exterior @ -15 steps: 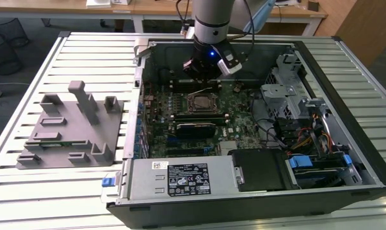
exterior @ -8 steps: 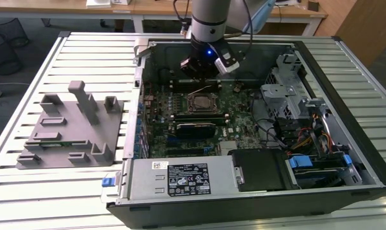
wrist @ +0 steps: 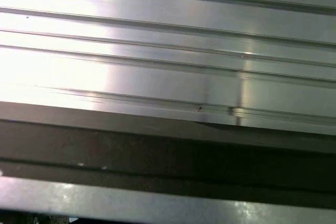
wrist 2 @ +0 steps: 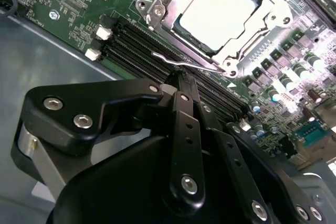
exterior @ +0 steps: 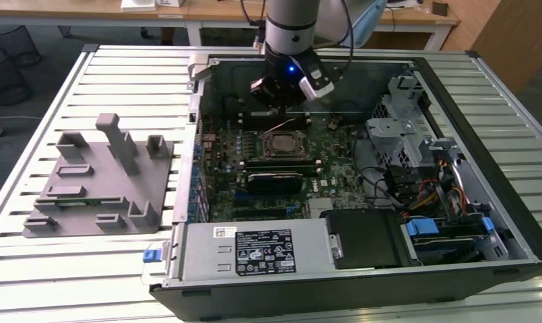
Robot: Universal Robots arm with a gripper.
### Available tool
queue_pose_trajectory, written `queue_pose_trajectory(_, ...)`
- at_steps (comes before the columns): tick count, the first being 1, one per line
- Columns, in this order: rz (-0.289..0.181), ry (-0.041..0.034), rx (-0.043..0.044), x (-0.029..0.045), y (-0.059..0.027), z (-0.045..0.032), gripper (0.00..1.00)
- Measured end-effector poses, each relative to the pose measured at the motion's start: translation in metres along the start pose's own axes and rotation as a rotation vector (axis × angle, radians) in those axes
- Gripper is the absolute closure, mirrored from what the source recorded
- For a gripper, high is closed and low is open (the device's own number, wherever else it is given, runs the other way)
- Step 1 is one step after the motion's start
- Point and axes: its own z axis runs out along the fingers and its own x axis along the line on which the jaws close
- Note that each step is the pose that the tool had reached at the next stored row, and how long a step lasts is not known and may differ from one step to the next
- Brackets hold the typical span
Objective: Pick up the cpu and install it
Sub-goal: 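Install the first cpu locking lever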
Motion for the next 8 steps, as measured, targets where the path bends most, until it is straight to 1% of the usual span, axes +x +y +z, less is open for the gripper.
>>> queue_pose_trajectory(5, 0.000, 0.0000, -0.0003, 0.0005, -0.0041, -0.0006, 0.89)
queue_pose_trajectory(8, 0.000, 0.0000, -0.0002, -0.0009, -0.0044, -0.0006, 0.89)
